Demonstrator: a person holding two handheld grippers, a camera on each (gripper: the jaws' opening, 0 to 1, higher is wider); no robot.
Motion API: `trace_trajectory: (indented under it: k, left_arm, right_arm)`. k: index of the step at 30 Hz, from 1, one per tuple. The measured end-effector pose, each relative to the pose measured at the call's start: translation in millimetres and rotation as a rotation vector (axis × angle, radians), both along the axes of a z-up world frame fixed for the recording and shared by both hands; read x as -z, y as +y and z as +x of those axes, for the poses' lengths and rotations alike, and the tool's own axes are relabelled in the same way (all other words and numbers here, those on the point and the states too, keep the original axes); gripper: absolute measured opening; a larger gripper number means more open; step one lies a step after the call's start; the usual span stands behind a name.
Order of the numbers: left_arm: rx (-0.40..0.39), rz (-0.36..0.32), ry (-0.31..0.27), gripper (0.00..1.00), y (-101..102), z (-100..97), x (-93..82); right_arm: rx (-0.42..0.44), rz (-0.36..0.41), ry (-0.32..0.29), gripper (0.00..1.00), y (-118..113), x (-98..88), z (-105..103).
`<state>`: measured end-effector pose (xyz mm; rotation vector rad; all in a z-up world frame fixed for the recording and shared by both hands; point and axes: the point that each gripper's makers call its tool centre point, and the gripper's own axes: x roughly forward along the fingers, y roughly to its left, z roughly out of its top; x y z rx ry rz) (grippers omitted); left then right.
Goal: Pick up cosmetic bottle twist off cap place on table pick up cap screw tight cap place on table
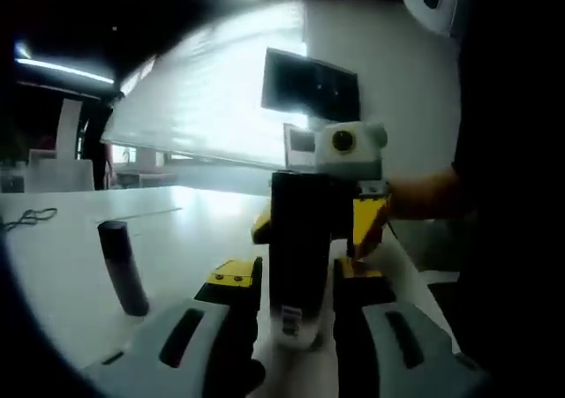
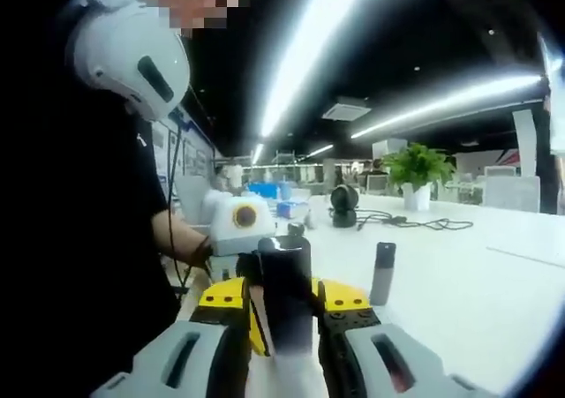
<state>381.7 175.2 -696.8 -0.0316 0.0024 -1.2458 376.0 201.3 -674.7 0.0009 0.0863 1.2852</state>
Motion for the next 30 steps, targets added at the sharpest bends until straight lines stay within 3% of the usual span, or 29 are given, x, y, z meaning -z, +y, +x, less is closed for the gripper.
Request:
trace_trajectory:
  k: [13, 16, 20, 22, 26, 30]
  left_arm:
    - [-0.088, -0.015, -0.011, 0.23, 13.3, 5.3, -4.3]
    - [-0.098, -0.015, -0.017, 0.24, 13.7, 6.5, -5.3]
    - [-0.127, -0.014, -0.011, 0.27, 15.9, 11.8, -6.6]
    - [-0.129, -0.01, -0.013, 0.27, 15.1, 11.9, -7.7]
    - [-0.146, -0.01, -0.023, 0.31, 16.6, 15.3, -10.1]
    - [-0.176, -0.011, -0.029, 0.32, 21.1, 24.0, -11.8]
  right_arm:
    - [0.015, -0.023, -0.063, 0.14, 6.6, 2.4, -0.3]
    - [0.05, -0.024, -0.075, 0.14, 3.7, 1.6, 4.9]
    - [0.128, 0.024, -0.045, 0.14, -5.9, -6.6, 19.2]
    - [0.172, 0.001, -0.087, 0.14, -9.0, -9.8, 27.0]
    - [0.245, -0.005, -0.049, 0.14, -15.5, -8.4, 42.0]
    - [0.314, 0.01, -0.054, 0.14, -26.2, -8.7, 56.8]
